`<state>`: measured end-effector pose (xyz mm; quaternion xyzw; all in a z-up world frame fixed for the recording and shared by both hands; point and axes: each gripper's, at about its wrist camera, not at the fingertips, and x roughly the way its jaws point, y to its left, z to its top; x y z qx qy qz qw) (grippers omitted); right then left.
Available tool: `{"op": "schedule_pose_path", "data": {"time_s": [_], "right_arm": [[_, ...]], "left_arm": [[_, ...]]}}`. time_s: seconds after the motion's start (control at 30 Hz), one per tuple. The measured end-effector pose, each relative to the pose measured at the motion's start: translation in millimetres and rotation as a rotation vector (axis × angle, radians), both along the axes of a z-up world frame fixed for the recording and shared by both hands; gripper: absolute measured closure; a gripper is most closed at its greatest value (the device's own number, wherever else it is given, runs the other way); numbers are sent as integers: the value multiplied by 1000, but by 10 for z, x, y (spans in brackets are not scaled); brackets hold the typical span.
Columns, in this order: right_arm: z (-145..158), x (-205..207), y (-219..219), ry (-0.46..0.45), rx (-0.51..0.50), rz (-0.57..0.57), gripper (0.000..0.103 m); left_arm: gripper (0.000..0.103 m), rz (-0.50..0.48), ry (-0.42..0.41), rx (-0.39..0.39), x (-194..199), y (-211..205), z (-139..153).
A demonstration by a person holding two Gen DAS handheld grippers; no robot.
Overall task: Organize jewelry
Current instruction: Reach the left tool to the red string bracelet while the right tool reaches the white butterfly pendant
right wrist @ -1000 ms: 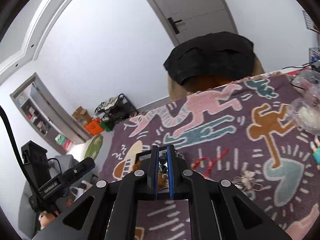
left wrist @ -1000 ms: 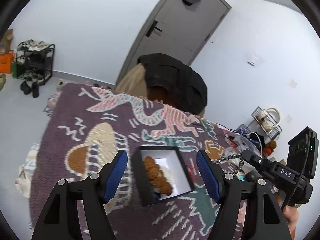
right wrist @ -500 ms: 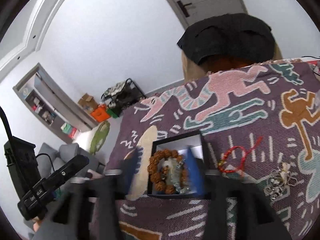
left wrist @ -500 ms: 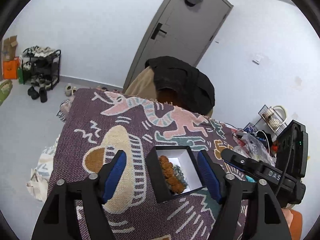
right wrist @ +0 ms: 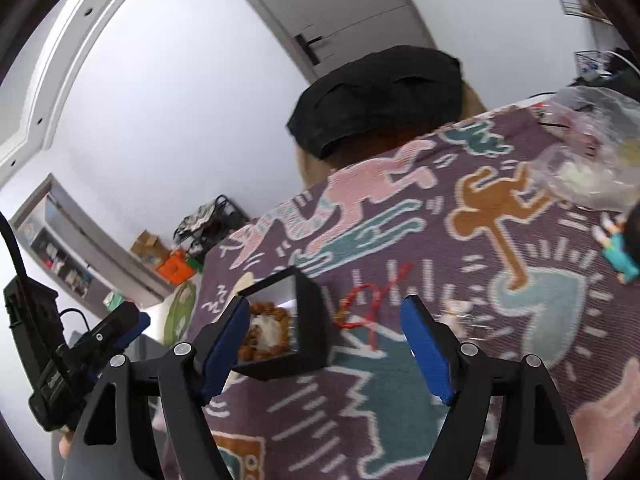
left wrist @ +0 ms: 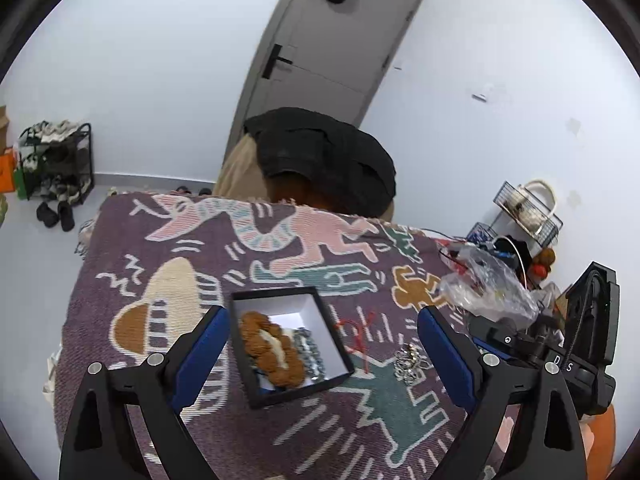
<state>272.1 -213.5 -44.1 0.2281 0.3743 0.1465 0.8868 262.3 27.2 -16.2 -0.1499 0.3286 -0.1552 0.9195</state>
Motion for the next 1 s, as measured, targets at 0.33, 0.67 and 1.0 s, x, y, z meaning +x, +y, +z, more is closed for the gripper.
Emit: {"op": "schedule_pose_path", "data": {"time_s": [0.33, 0.67, 1.0], "right_arm": [[-119, -155, -487, 8, 1, -60, 25], [-380, -193, -747, 44, 13, -97, 27], [-625, -116, -875, 87, 55, -97, 41]], "left_arm": [[11, -75, 18, 53, 94, -514, -51], [43, -163, 102, 174, 297, -1029, -339], [55, -205, 199, 266, 585, -1379, -654]]}}
